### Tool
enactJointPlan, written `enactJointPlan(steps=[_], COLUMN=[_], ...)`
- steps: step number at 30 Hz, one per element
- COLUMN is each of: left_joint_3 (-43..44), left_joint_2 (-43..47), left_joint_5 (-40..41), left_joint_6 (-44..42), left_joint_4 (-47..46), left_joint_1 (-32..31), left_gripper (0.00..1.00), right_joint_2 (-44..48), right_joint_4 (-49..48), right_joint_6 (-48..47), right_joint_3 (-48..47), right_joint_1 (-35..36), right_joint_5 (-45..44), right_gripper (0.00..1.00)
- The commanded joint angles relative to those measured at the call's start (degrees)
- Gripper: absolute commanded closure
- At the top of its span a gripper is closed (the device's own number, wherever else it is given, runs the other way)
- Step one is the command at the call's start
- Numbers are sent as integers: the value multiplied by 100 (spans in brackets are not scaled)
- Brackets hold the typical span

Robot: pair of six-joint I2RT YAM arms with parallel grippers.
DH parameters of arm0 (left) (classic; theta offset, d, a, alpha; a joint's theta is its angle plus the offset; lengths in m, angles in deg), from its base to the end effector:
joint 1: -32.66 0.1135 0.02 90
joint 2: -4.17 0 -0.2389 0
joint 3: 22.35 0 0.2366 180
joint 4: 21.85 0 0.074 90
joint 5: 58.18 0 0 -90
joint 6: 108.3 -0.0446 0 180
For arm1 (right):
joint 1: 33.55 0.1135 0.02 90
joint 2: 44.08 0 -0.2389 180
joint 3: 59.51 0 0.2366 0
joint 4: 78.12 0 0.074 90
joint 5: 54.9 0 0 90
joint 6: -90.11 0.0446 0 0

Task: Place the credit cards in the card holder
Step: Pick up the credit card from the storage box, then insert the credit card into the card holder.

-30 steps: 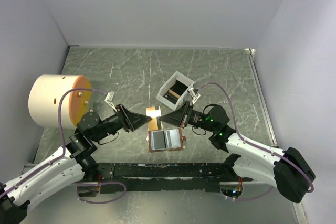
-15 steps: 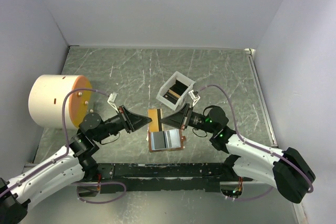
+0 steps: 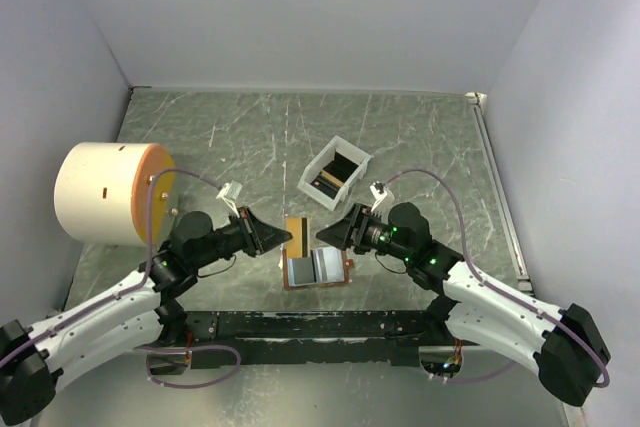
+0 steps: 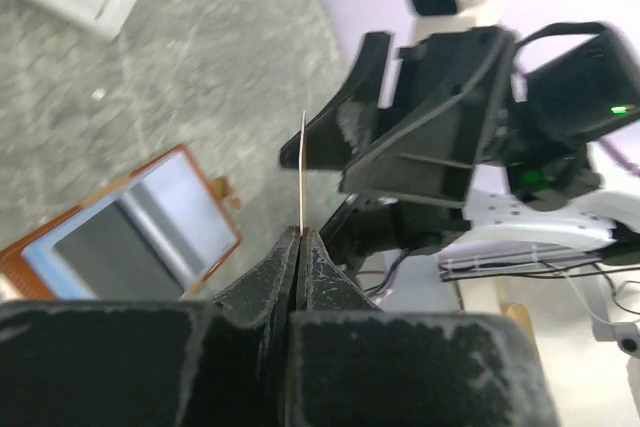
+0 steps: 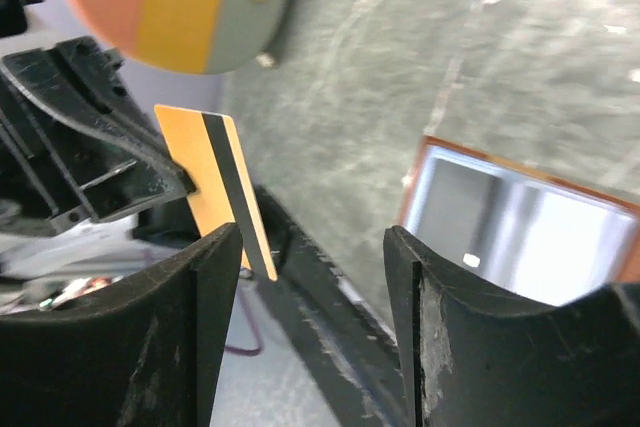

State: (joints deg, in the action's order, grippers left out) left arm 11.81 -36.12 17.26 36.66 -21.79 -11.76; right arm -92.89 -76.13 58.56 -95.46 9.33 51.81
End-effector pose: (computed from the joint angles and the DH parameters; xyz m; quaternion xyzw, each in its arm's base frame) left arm 0.1275 -0.1406 0.2301 0.0165 0.7429 -0.5662 0.3567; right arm 0.1423 0.1497 0.2107 0.0184 0.7889 0.5396 0.2933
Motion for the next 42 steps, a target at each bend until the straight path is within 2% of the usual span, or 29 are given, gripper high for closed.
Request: enactJointPlan(steps=[1,6,15,22,25,39,42], left_joint_3=[-410,-725,-1128,-1103,-1078,-907,-741], left_joint_2=[-396,-1120,-2259,-2748,-2888,-3683,-3781], left_joint_5=[135,26,-169,-184,-138,-430,-524], left_joint_6=[164,574,1205,1303,1261,989,817], left_joint_4=[-334,-1114,-2445,-2595,-2573,-2851,-2574], left_joint_1=[-31,-31,-39,-138,-174,-219,-233], left_gripper=[93,93,93,93,93,93,93], right_joint_2=[108,-270,-1533,-1734,-1728,-1745,-1703], right_joint_4=[1540,1748,1936,1439,1334,1294,1329], right_joint_6=[-669,-1062,-1833,-1582,-1407,-1179,-1204], right_joint_3=[-155,-104,-394,-77,4,61,53], right_joint_1=[3,10,45,260,393,694,706], right_joint_5=[-1079,-1306,-1647,-1538,-1603,-1827,-1861], right_gripper=[37,42,47,63,66,68,68])
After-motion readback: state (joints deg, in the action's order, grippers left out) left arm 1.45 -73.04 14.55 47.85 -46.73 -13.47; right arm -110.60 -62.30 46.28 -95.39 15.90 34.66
